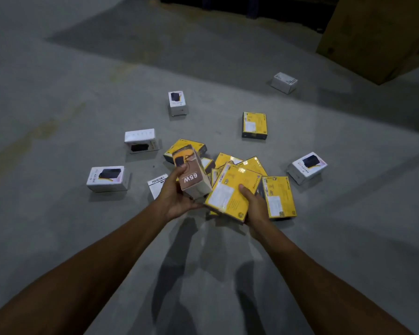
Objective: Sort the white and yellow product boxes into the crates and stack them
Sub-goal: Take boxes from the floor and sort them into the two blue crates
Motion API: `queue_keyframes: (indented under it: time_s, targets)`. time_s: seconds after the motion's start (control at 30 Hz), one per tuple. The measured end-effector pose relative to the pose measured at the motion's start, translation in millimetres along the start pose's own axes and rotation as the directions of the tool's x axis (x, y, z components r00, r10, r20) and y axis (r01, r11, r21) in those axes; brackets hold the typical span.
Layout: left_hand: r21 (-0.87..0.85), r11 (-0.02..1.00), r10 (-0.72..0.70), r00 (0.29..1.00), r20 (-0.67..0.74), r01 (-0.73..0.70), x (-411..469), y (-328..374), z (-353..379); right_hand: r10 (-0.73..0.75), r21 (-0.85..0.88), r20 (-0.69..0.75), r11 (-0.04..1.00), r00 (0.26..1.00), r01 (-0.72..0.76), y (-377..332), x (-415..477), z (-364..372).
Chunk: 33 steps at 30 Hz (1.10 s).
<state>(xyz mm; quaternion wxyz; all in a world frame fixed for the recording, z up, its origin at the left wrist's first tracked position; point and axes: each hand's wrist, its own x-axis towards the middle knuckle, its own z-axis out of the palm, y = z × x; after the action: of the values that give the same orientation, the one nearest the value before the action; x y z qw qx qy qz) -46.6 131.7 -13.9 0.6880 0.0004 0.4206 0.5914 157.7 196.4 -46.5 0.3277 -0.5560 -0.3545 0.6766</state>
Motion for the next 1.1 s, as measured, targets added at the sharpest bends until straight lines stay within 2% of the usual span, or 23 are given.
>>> queue_keyframes:
  time_s: [0.07, 0.17, 0.33, 0.53, 0.7, 0.9, 1.1]
  targets:
    - [-0.055, 0.998, 0.012, 1.000, 0.023, -0.011, -28, 15, 27, 0.075, 0.132, -0.001, 0.988, 0.997, -0.075, -35, -31, 1]
    - [-0.015, 1.000, 0.002, 1.000, -0.003, -0.002, -84, 42, 87, 0.099, 0.242, 0.047, 0.964, 0.994, -0.107, -103, -88, 7]
    - [-0.061, 0.998, 0.027, 0.995, 0.092, -0.022, -202, 114, 214, 0.113, 0.292, 0.124, 0.945, 0.986, -0.145, -248, -196, 22]
    - [-0.067, 0.994, 0.099, 0.986, 0.135, -0.090, -352, 208, 363, 0.034, 0.285, 0.016, 0.958, 0.999, -0.037, -433, -339, 26]
    - [-0.039, 0.992, 0.124, 0.984, 0.127, -0.120, -471, 261, 458, -0.021, 0.313, -0.027, 0.949, 0.999, 0.028, -551, -448, 14]
    - [-0.014, 0.988, 0.152, 0.966, 0.210, -0.153, -563, 291, 521, -0.123, 0.348, 0.019, 0.931, 0.992, 0.109, -620, -551, 13]
    - [0.203, 0.963, 0.105, 0.939, 0.328, -0.179, -593, 310, 557, -0.195, 0.355, -0.010, 0.916, 0.981, 0.186, -639, -600, 21]
